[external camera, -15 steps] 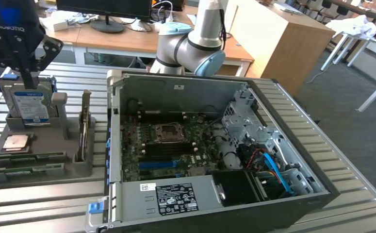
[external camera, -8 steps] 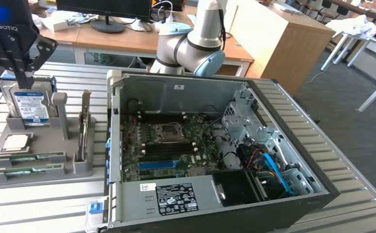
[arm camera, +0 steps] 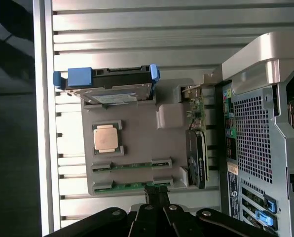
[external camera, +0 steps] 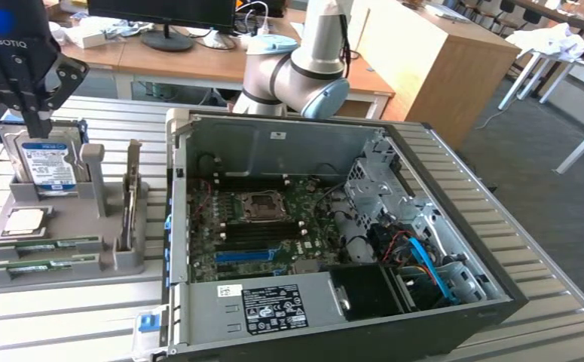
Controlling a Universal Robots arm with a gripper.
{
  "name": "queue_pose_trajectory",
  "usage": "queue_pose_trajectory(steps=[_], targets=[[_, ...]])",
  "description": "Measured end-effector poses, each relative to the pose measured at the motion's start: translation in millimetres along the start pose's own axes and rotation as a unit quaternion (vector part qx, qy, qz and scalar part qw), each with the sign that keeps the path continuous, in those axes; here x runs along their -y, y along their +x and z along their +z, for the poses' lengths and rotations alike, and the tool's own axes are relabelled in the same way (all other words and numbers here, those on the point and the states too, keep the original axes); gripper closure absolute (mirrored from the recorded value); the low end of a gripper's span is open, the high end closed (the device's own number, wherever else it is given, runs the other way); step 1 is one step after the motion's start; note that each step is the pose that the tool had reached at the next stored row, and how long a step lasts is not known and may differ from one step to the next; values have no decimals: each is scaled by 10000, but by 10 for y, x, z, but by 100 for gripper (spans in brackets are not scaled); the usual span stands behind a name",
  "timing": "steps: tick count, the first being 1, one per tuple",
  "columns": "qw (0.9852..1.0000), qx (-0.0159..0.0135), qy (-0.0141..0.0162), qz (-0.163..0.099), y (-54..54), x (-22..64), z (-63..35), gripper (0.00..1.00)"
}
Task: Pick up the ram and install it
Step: 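Reach for the ram, then pick up the ram and move it above insertion slot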
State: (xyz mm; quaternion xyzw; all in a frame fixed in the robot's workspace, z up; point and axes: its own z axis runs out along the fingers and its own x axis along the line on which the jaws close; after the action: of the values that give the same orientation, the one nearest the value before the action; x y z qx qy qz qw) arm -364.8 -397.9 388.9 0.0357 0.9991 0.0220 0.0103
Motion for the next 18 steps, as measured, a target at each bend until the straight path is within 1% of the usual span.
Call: queue_pose_trajectory(steps=[9, 18], targets=[[10000, -1, 0, 0, -6, 85, -4, 90], [10000, -1, 0, -1, -6, 87, -4, 90]])
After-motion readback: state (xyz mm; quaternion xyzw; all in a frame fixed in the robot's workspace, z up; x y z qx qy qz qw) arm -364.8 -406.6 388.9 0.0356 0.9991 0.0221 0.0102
